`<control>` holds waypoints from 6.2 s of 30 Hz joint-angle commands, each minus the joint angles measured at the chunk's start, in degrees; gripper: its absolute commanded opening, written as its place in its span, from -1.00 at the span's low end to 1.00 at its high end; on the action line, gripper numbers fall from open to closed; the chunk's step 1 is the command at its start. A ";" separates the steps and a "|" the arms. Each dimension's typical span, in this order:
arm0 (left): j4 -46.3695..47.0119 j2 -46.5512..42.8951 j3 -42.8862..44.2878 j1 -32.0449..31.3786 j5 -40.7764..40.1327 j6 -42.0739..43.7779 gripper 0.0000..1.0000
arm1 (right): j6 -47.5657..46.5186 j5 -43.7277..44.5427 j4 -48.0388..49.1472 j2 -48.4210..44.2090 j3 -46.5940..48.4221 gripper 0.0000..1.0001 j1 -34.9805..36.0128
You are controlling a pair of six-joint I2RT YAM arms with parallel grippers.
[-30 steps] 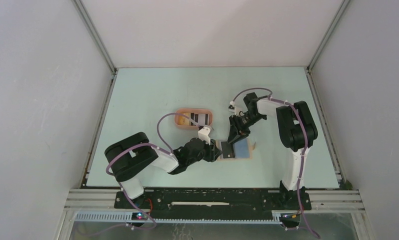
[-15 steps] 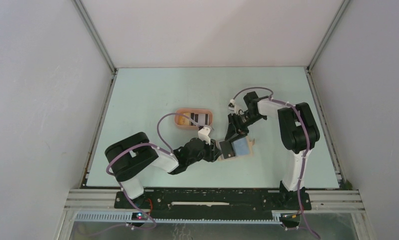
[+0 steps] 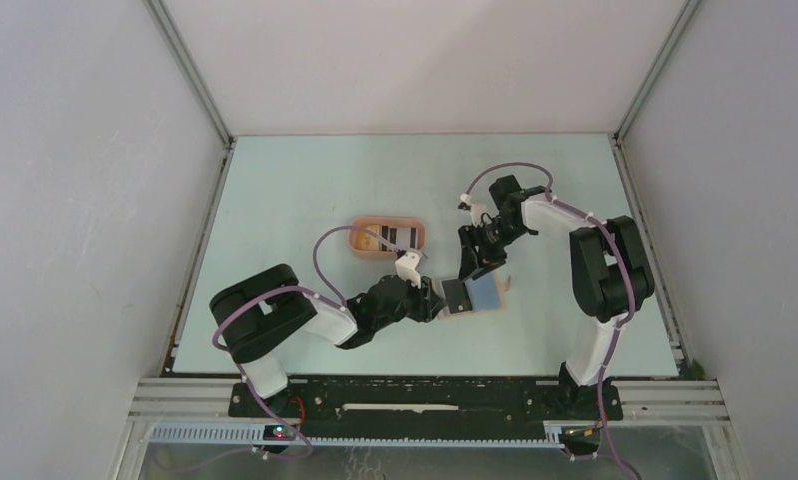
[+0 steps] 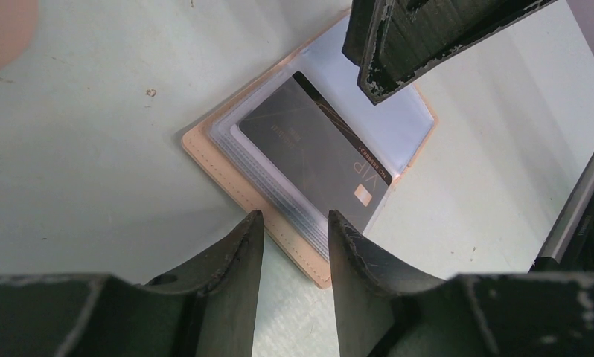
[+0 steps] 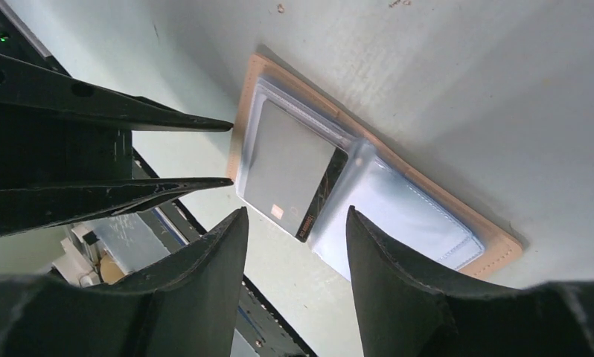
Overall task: Put the credit cards into the card holder
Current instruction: Insert the credit card into the card holder, then pick up the credit card from the storage box.
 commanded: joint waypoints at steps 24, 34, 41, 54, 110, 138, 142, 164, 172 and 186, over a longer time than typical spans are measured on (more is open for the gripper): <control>2.98 2.29 1.45 0.08 2.82 -0.43 -0.20 | -1.44 -2.40 -2.65 4.16 1.49 -0.20 5.40; 4.73 -4.38 -3.07 0.52 1.35 0.63 -0.08 | -7.84 0.98 -5.29 -3.25 3.06 0.04 3.06; -1.80 -18.30 -6.23 0.70 -0.39 6.45 0.04 | -14.59 -2.01 -7.65 -11.21 3.43 0.03 2.60; -22.95 -39.93 -1.32 5.15 -8.06 20.38 0.49 | -17.97 -7.23 -4.86 -31.22 1.96 0.03 -3.62; -46.61 11.03 39.57 26.62 7.15 2.51 0.45 | -15.31 -6.90 -1.50 -26.23 -1.13 0.01 -5.94; -24.14 10.28 30.49 30.56 33.92 -4.07 0.22 | -15.31 -7.38 -1.59 -26.34 -1.12 0.01 -6.28; -18.37 10.66 28.77 31.09 38.14 -6.64 0.19 | -15.31 -7.50 -1.58 -26.26 -1.13 0.01 -6.35; -23.29 5.20 27.44 30.99 31.55 0.26 0.09 | -15.31 -8.48 -1.88 -26.51 -1.08 0.01 -7.17; -36.76 3.21 30.71 27.01 12.19 5.47 0.23 | -15.40 -8.55 -1.99 -26.51 -1.13 0.01 -7.37; -46.01 8.08 37.59 24.54 9.88 6.83 0.32 | -15.55 -8.92 -2.16 -26.43 -1.11 0.01 -7.61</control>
